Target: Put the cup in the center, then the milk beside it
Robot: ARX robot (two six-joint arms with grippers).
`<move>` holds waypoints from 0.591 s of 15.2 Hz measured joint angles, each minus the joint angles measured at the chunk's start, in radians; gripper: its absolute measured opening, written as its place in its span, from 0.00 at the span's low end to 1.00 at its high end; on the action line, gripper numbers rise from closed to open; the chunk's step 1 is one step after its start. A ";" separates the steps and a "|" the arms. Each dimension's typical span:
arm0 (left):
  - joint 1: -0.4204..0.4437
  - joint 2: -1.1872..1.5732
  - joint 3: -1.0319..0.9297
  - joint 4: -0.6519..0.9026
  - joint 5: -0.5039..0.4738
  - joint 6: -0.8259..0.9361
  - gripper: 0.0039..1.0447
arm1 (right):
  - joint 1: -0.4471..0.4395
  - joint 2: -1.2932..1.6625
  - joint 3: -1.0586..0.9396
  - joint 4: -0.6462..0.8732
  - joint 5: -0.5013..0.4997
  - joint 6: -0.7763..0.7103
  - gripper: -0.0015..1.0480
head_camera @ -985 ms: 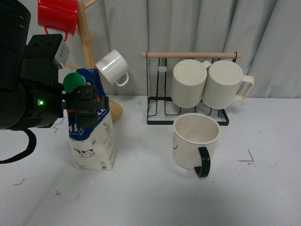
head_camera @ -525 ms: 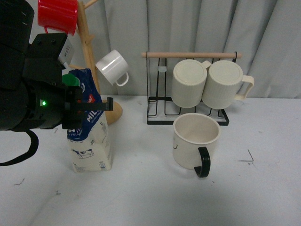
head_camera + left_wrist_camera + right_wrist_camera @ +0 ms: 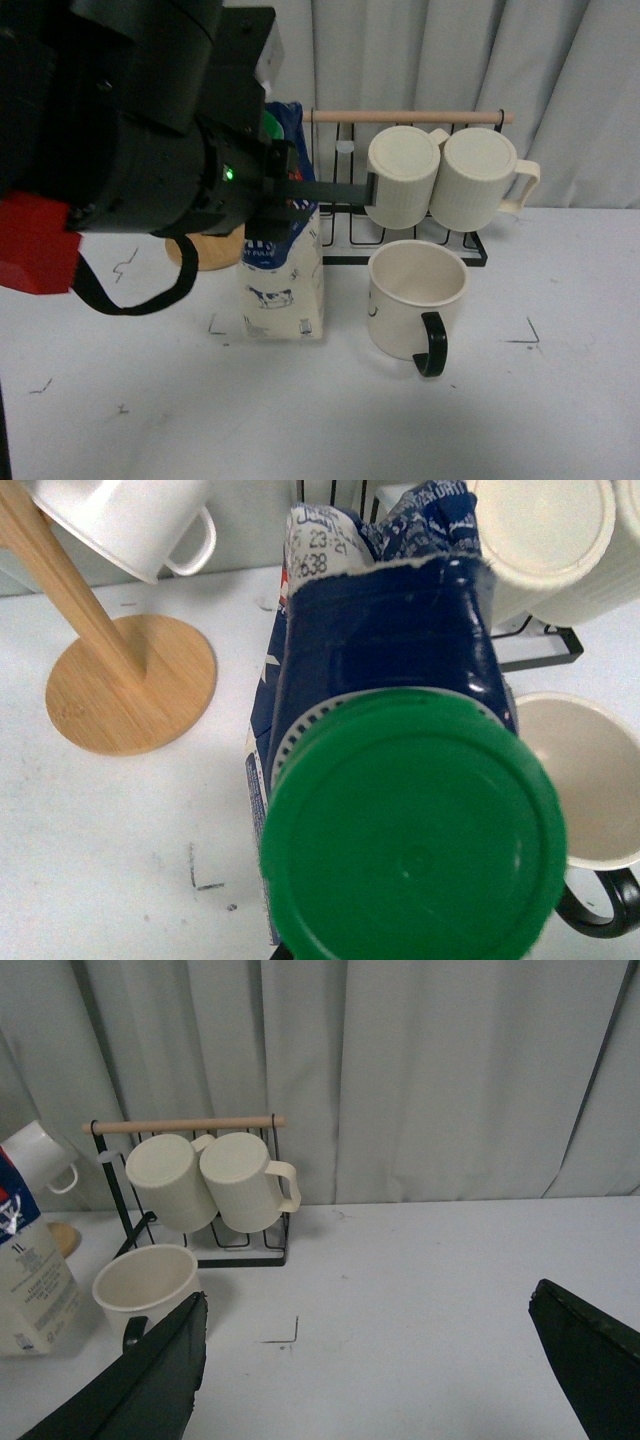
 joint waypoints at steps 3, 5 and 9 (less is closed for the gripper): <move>-0.034 0.111 0.055 0.035 -0.044 -0.011 0.02 | 0.000 0.000 0.000 0.000 0.000 0.000 0.94; -0.039 0.128 0.065 0.035 -0.053 -0.012 0.02 | 0.000 0.000 0.000 0.000 0.000 0.000 0.94; -0.044 0.141 0.068 0.034 -0.053 -0.017 0.02 | 0.000 0.000 0.000 0.000 0.000 0.000 0.94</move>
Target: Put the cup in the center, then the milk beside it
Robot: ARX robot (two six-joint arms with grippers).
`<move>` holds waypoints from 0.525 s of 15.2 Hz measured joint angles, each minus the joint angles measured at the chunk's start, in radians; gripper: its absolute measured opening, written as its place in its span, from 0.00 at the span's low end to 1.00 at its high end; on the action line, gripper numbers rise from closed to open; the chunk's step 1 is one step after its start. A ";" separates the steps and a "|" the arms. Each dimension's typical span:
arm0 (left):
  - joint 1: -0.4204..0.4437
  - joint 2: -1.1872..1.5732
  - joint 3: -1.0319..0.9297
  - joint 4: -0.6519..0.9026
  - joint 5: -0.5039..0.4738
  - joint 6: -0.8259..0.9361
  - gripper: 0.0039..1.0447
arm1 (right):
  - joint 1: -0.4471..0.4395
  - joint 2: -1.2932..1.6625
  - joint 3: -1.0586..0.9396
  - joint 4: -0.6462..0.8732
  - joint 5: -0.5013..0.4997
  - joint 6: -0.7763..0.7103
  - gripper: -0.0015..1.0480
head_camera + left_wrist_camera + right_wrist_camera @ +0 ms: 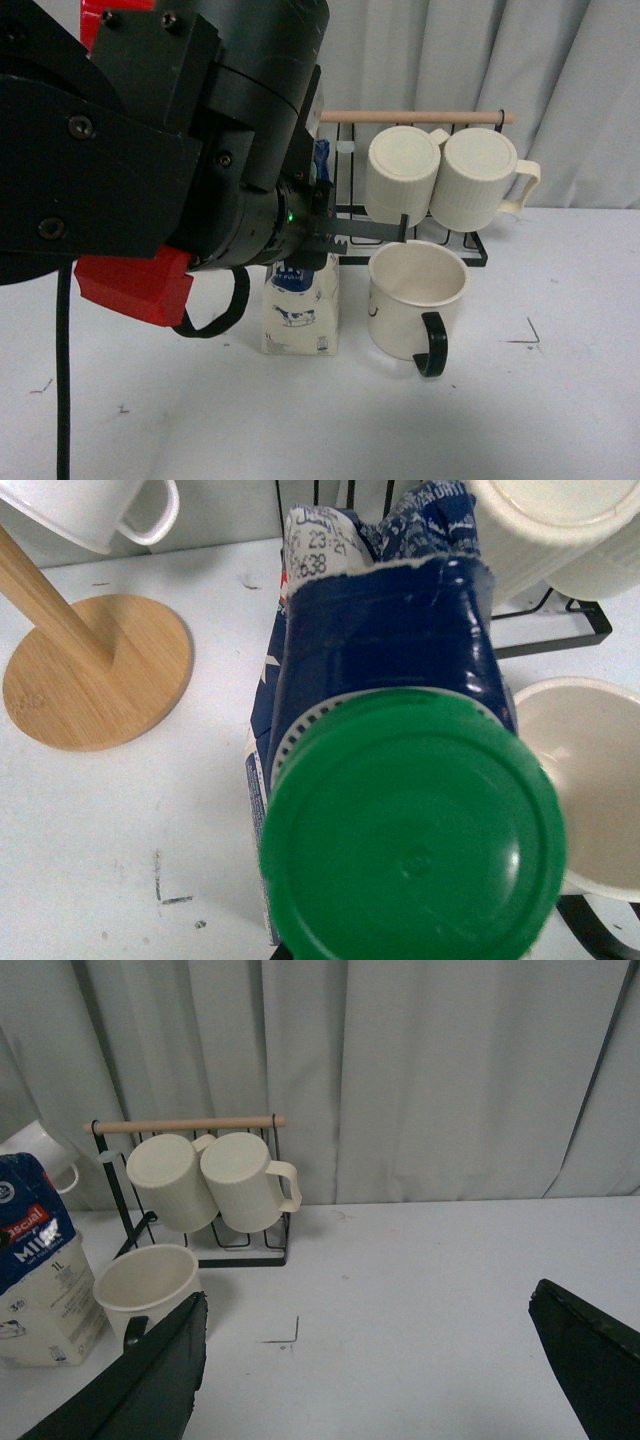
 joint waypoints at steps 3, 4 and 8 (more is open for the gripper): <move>-0.007 0.005 0.002 -0.001 -0.007 -0.012 0.02 | 0.000 0.000 0.000 0.000 0.000 0.000 0.94; -0.009 0.005 0.005 -0.003 -0.008 -0.014 0.02 | 0.000 0.000 0.000 0.000 0.000 0.000 0.94; -0.019 0.006 0.012 -0.010 -0.008 -0.032 0.02 | 0.000 0.000 0.000 0.000 0.000 0.000 0.94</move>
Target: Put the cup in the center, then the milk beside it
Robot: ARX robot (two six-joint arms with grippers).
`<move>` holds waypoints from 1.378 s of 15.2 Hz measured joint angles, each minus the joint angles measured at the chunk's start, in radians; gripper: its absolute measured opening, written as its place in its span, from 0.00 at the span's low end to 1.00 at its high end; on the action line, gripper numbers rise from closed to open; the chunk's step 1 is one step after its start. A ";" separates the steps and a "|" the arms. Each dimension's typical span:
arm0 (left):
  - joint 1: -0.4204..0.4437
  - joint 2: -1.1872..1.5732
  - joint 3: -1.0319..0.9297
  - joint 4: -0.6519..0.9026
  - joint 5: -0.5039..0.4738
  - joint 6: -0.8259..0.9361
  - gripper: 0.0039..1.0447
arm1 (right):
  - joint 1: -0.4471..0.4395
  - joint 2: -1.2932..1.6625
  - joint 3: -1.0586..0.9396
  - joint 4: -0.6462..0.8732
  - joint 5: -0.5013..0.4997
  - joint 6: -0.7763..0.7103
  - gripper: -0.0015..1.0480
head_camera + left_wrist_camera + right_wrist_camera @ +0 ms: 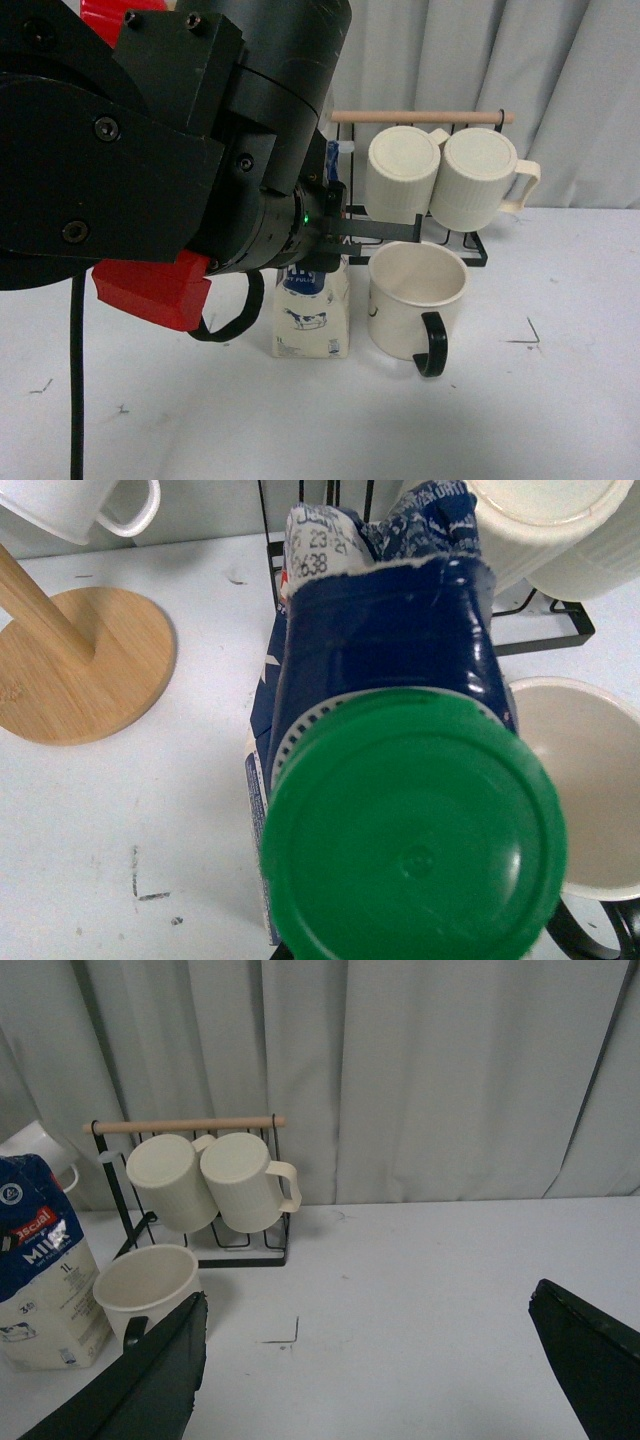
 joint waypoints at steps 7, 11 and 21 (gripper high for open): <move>-0.006 0.003 0.020 0.004 -0.002 -0.087 0.33 | 0.000 0.000 0.000 0.000 0.000 0.000 0.94; 0.002 -0.086 -0.032 0.077 0.038 -0.121 0.75 | 0.000 0.000 0.000 0.000 0.000 0.000 0.94; 0.332 -0.746 -0.504 0.348 0.058 0.154 0.54 | 0.000 0.000 0.000 0.000 0.000 0.000 0.94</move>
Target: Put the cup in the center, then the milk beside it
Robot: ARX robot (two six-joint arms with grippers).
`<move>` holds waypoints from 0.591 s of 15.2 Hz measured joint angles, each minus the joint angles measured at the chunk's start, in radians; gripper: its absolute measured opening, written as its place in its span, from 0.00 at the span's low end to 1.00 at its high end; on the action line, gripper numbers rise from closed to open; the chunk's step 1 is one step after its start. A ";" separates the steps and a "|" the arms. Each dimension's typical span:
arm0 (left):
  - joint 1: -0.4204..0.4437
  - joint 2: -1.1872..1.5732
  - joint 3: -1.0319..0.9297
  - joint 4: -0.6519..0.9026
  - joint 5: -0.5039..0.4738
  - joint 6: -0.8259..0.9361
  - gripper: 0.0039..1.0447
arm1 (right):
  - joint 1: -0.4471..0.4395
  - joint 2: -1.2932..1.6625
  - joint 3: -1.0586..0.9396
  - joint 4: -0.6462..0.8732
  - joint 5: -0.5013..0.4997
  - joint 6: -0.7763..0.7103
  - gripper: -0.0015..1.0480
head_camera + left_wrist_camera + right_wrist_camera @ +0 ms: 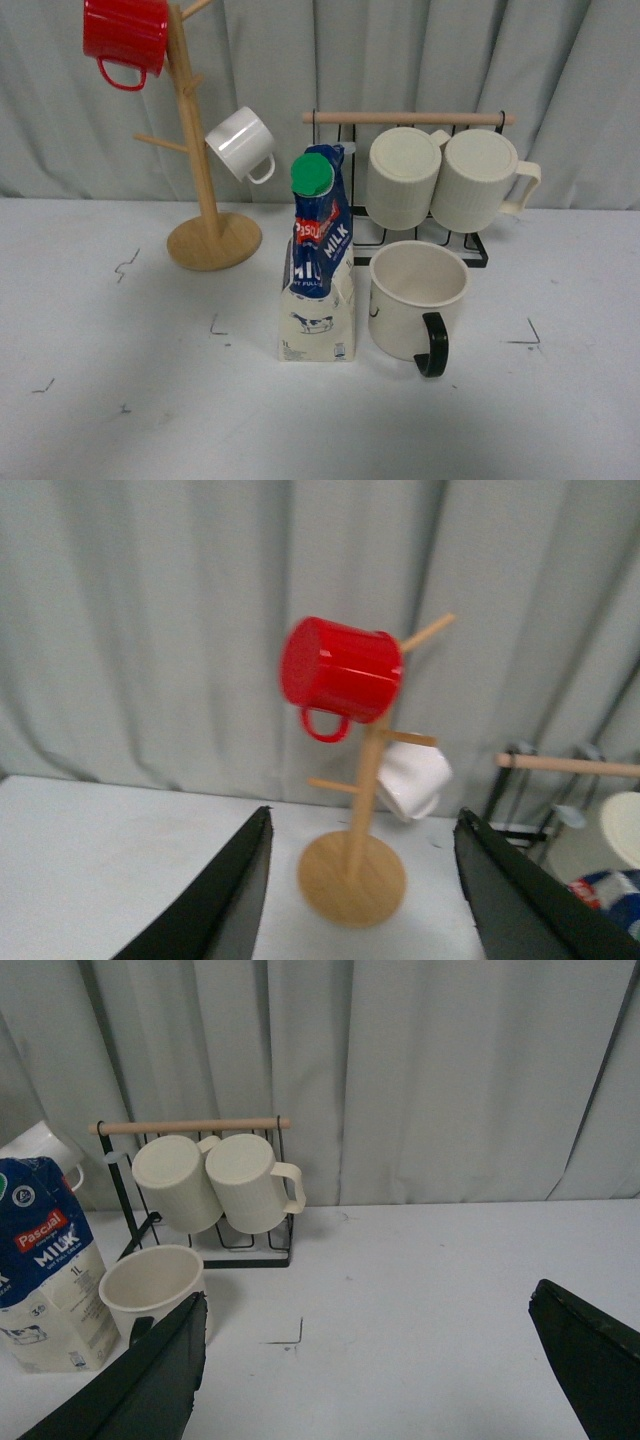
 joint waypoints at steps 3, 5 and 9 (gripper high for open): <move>0.053 -0.126 -0.167 0.029 0.091 0.047 0.19 | 0.000 0.000 0.000 0.000 0.000 0.000 0.94; 0.092 -0.200 -0.244 0.032 0.121 0.051 0.02 | 0.000 0.000 0.000 0.000 0.000 0.000 0.94; 0.141 -0.347 -0.353 -0.005 0.177 0.052 0.01 | 0.000 0.000 0.000 0.000 0.000 0.000 0.94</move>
